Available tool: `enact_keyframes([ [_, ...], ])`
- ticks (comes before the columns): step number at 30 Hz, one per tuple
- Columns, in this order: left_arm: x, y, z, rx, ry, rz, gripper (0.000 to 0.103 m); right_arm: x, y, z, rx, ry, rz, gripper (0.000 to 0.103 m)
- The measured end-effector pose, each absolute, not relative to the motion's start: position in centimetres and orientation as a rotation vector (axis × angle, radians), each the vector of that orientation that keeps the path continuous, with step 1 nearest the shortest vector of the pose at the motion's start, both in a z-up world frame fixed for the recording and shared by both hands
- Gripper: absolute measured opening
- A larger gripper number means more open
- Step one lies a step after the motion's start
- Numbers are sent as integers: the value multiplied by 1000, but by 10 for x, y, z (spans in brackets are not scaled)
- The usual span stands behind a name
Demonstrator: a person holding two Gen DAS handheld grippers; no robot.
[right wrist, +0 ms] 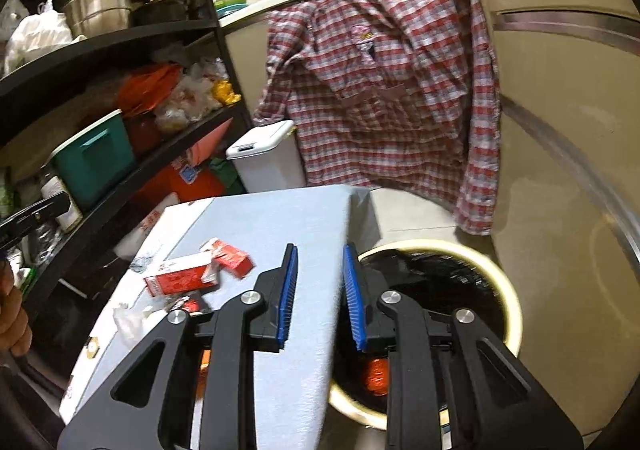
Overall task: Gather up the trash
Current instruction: 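Move the left tool to the white tissue while the right tool reaches the clear plastic bag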
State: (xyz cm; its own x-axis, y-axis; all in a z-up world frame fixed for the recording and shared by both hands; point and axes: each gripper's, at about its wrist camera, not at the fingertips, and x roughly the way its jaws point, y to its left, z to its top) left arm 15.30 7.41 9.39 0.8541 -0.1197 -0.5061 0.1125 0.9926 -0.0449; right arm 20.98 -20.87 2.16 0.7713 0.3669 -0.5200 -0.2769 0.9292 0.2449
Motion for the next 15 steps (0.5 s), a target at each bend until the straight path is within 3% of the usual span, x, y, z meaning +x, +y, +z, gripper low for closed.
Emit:
enact_keyframes([
  [15,153,170,35,-140,631,-1,34,201,-125,-13,122,724,546,20],
])
